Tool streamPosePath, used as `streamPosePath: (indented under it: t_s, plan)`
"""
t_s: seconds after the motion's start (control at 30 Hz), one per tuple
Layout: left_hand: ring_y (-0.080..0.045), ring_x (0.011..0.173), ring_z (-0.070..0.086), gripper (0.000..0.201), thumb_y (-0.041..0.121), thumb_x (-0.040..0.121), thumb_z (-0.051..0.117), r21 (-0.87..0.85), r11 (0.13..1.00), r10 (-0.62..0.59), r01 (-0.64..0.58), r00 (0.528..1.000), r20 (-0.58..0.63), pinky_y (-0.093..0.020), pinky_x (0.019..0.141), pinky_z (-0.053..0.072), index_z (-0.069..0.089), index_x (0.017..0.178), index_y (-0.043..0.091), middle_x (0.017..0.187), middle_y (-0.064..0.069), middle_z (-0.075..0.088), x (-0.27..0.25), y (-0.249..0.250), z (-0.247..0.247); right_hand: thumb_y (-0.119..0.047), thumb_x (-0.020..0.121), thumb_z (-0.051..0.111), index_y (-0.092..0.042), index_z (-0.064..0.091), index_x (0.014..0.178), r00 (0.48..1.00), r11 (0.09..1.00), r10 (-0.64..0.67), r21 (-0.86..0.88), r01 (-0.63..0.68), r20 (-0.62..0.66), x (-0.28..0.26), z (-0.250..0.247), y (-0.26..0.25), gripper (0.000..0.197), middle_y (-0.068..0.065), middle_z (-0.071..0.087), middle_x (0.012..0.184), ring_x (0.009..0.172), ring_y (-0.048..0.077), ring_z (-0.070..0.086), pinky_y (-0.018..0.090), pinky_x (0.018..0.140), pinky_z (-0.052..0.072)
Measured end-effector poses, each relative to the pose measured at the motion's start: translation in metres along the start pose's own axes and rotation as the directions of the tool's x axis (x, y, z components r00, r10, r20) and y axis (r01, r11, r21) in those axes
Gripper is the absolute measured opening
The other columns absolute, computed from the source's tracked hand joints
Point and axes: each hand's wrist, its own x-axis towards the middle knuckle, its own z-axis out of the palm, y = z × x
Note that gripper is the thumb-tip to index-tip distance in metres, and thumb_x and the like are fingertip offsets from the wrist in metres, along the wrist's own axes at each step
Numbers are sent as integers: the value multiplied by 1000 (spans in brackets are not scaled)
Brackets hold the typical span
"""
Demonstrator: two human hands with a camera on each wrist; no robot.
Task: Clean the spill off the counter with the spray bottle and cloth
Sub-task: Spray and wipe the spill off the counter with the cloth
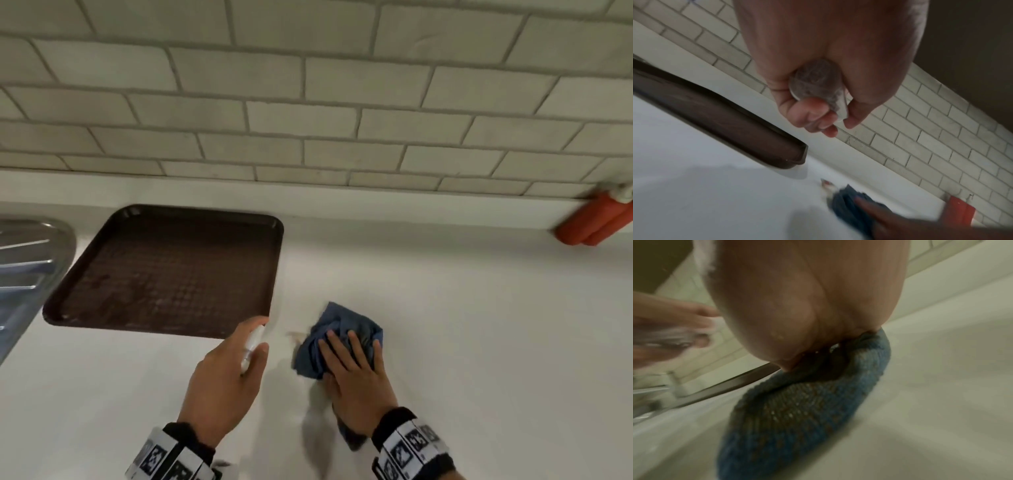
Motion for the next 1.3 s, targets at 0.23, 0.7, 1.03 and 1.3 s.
streamPosePath:
  t_s: [0.23, 0.7, 1.03, 1.3]
  plan:
    - [-17, 97, 69, 41, 41, 98, 50, -15, 1000, -17, 17, 1000, 7, -30, 79, 48, 45, 139, 38, 116, 8, 70, -2, -16, -2, -40, 100, 19, -30, -5, 152, 993, 994, 90, 57, -94, 77, 71, -23, -22, 58, -9, -14, 160, 145, 27, -19, 56, 111, -19]
    - [-12, 74, 60, 41, 41, 96, 50, -79, 997, 33, -23, 990, 135, -28, 75, 46, 46, 137, 43, 104, 1, 73, -17, -15, 12, -47, 96, 28, -36, 31, 147, 995, 989, 86, 125, -79, -56, -64, 4, 29, 51, -12, 22, 157, 147, 21, 13, 49, 116, 8]
    - [-5, 60, 55, 36, 40, 96, 53, -158, 980, 141, -122, 983, 121, -27, 65, 45, 46, 130, 51, 64, 22, 57, -22, 28, 35, -46, 92, 50, -20, 29, 145, 855, 807, 508, 403, -431, -102, -51, -33, 65, 63, 3, 35, 142, 126, 27, 37, 39, 97, 41]
    - [-5, 63, 57, 33, 45, 97, 51, -167, 980, 128, -112, 988, 88, -20, 62, 42, 43, 128, 54, 68, 11, 59, -49, 59, 55, -42, 88, 57, -15, 49, 120, 844, 734, 535, 479, -481, 28, -54, -34, 73, 43, 8, 51, 120, 108, 30, 54, 36, 87, 45]
